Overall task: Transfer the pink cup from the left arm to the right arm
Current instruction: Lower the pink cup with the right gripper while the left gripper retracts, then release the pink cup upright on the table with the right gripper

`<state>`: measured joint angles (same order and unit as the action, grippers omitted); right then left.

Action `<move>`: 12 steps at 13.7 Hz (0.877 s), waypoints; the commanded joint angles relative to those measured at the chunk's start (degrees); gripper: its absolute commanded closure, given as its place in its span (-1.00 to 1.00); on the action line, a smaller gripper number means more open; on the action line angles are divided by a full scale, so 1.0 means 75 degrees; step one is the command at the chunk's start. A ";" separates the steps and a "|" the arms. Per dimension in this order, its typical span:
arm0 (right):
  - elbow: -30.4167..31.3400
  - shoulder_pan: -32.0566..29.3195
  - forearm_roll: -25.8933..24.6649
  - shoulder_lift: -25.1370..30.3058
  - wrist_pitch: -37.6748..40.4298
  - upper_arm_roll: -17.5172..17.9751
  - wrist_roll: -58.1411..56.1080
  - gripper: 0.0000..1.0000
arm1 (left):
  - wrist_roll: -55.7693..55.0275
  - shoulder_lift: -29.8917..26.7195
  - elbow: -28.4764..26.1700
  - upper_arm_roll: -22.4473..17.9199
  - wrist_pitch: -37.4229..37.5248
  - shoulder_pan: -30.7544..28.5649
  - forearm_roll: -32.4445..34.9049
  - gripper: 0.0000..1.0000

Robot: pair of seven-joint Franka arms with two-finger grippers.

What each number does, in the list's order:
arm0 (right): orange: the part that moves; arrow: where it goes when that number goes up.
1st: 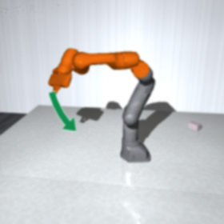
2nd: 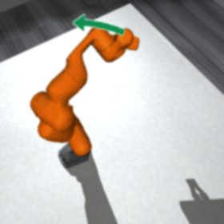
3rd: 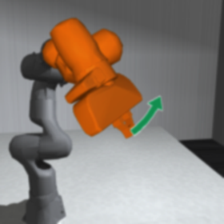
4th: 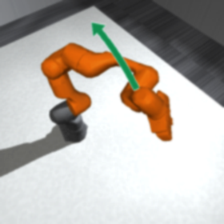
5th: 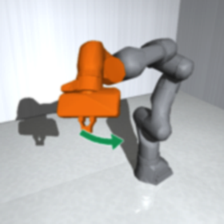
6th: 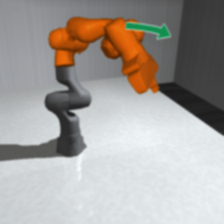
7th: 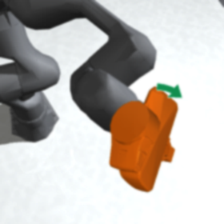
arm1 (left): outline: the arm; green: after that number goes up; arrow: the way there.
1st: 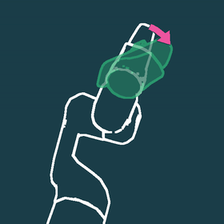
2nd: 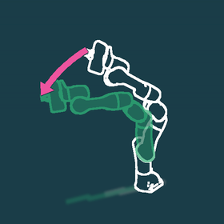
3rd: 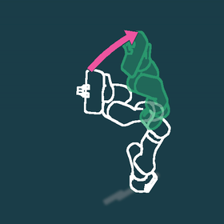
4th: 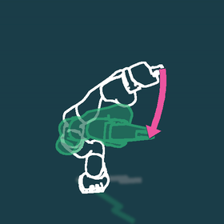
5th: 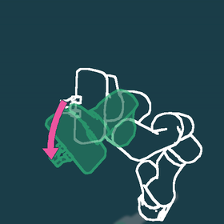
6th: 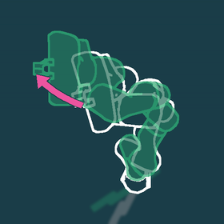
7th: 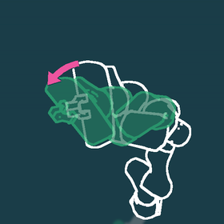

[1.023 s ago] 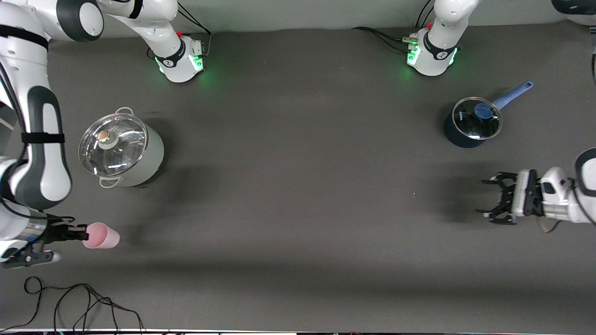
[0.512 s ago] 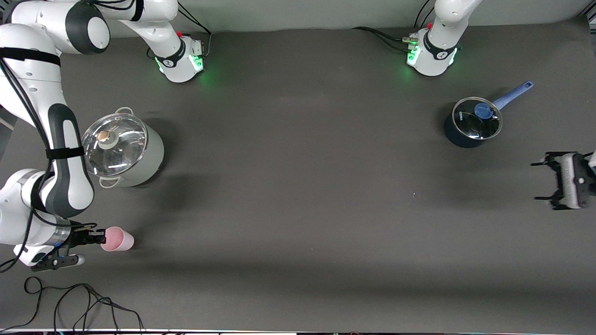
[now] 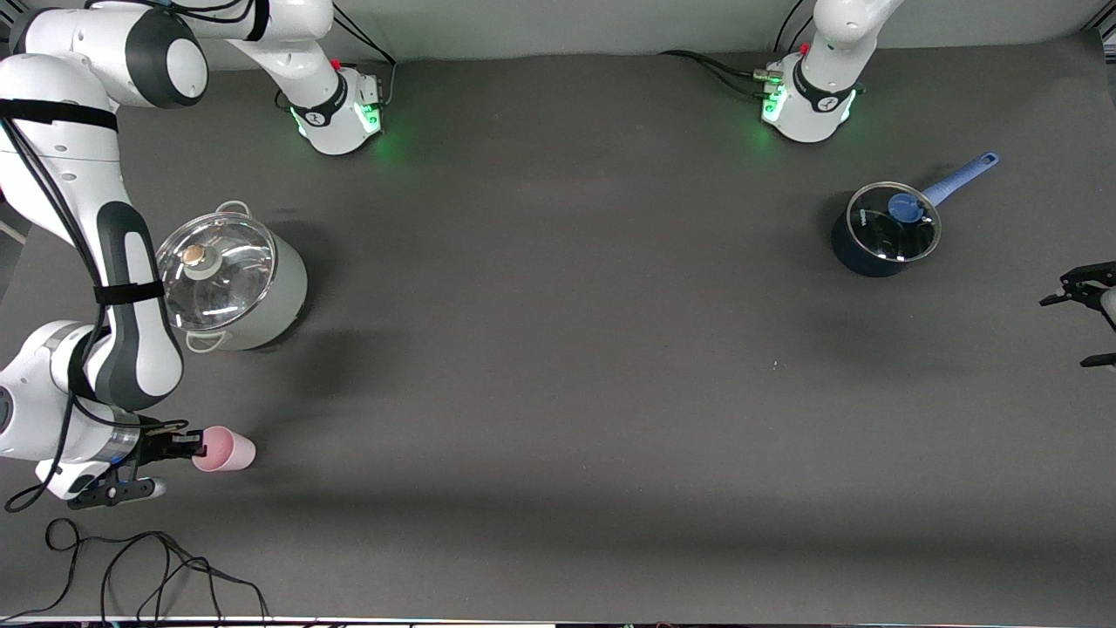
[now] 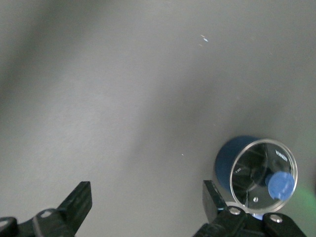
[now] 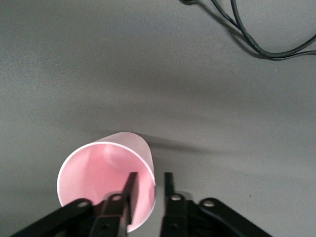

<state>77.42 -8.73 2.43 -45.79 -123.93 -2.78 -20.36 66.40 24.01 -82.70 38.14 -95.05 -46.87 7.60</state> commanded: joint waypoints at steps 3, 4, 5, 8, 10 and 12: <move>-0.0057 -0.0008 -0.0066 0.0046 -0.0023 -0.0004 -0.0133 -0.99 | -0.2404 -0.0072 0.0117 -0.0012 0.0064 0.0085 0.0065 -1.00; -0.0057 -0.0020 -0.0067 0.0058 0.0000 -0.0004 -0.0133 -0.99 | -0.2698 -0.0177 0.0129 -0.0012 0.0145 0.0154 0.0054 -1.00; -0.0045 -0.0020 -0.0078 0.0081 0.0024 -0.0016 -0.0133 -0.99 | -0.3362 -0.0259 0.0117 0.0000 0.0297 0.0248 0.0053 -1.00; -0.0069 0.0038 -0.0102 0.0443 0.0584 -0.0063 -0.0191 -0.99 | -0.4995 -0.0376 0.0129 0.0047 0.1046 0.0786 0.0089 -1.00; -0.0069 0.0062 -0.0381 0.1074 0.1379 -0.0063 -0.0191 -0.99 | -0.5615 -0.0576 0.0152 0.0070 0.1409 0.1243 0.0065 -1.00; -0.0069 0.0062 -0.0418 0.1765 0.2258 -0.0063 -0.0168 -0.99 | -0.6423 -0.0623 0.0176 0.0082 0.1645 0.1769 0.0065 -1.00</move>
<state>75.17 -8.65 0.11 -39.35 -112.83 -2.94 -20.76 23.90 21.05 -81.55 39.49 -84.89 -37.24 7.57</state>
